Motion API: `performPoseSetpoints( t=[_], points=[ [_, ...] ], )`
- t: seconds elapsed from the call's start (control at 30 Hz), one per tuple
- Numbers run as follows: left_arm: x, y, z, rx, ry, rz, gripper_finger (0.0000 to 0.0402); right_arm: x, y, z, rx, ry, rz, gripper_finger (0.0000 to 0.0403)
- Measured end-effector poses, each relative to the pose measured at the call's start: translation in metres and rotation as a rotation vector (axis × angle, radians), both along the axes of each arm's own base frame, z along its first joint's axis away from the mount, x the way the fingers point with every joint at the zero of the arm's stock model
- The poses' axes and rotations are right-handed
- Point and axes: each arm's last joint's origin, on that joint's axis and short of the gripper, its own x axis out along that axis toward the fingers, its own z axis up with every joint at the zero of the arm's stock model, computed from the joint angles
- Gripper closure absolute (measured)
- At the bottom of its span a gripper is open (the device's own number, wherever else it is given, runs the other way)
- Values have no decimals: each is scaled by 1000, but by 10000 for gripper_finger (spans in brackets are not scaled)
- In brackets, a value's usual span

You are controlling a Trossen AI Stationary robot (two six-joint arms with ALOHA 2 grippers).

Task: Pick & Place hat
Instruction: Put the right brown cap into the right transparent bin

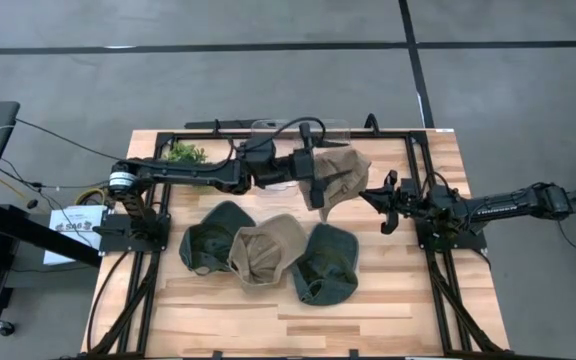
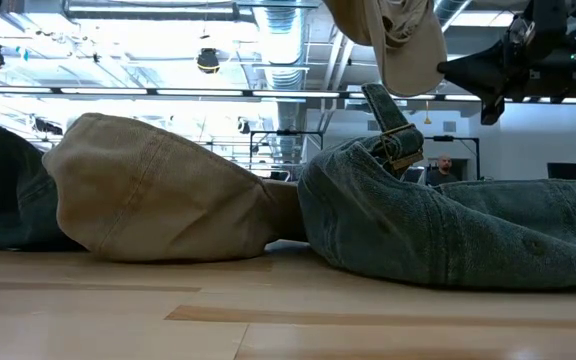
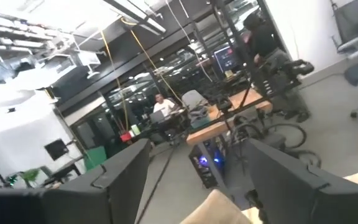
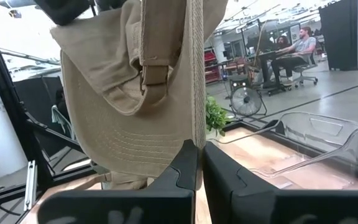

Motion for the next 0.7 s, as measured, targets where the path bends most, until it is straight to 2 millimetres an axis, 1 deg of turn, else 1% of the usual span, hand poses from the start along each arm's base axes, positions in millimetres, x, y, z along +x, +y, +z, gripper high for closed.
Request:
performPoseSetpoints(
  t=[0.1, 0.2, 0.37, 0.53, 0.7],
  points=[
    [4, 2, -5, 49, -2, 72, 137, 0, 0, 0, 0, 0, 0, 401],
    [4, 9, -5, 63, -6, 133, 137, 0, 0, 0, -1, -1, 3, 401],
    [3, 22, -4, 60, -22, 171, 137, 0, 1, 1, -4, -15, 21, 401],
    [2, 36, -4, 52, -20, 228, 137, -1, 4, 7, -22, -72, 117, 401],
    [0, 43, -2, 52, -39, 261, 137, -1, 10, 9, -56, -92, 150, 401]
  ],
)
